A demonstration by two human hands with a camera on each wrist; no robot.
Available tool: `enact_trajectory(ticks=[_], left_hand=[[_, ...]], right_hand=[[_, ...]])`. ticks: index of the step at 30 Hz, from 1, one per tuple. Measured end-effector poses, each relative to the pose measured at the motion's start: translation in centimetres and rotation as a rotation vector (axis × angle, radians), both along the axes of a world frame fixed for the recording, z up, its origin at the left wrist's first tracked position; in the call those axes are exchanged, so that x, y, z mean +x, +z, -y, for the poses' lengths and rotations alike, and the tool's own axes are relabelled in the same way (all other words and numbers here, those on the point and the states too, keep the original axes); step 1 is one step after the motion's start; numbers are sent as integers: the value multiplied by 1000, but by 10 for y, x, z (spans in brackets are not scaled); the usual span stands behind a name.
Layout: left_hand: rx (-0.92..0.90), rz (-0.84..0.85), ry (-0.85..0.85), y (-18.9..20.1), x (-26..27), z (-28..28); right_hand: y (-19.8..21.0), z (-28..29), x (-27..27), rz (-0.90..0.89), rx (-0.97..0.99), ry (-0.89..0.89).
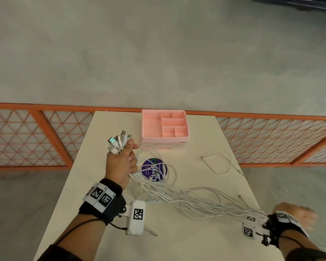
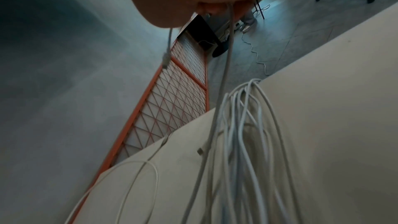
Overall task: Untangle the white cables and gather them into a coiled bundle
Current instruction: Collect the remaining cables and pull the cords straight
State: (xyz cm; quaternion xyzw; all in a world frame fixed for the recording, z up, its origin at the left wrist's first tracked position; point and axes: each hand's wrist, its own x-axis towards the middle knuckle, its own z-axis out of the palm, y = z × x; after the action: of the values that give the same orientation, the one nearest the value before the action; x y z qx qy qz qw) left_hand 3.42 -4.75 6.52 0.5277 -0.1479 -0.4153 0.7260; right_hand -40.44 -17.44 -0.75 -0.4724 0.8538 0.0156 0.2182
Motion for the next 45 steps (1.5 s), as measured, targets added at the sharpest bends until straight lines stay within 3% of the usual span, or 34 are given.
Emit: enact_trajectory(ticks=[4, 6, 9, 14, 16, 19, 25, 33, 41, 45], left_hand=[[16, -12, 10, -3, -1, -1], [18, -12, 6, -3, -3, 0], [18, -14, -5, 1, -6, 2], [14, -57, -52, 6, -12, 5], [9, -92, -75, 7, -14, 5], [6, -84, -77, 8, -10, 0], [-30, -128, -15, -1, 10, -12], [-67, -184, 16, 8, 28, -8], [-107, -215, 7, 16, 27, 8], [-102, -211, -6, 16, 22, 13]], right_hand=[[4, 10, 10, -68, -476, -421], [-1, 13, 19, 19, -451, -411], [0, 18, 62, 325, -329, -63], [24, -36, 192, 868, -249, 744], [30, -69, 235, 901, -115, 1025], [21, -103, 273, 692, -134, 1322], [-28, -92, 237, 297, -115, 1263], [-45, -40, 148, 85, -25, 1065], [-5, 27, 79, 54, -130, 745], [14, 40, 65, 127, -411, 609]])
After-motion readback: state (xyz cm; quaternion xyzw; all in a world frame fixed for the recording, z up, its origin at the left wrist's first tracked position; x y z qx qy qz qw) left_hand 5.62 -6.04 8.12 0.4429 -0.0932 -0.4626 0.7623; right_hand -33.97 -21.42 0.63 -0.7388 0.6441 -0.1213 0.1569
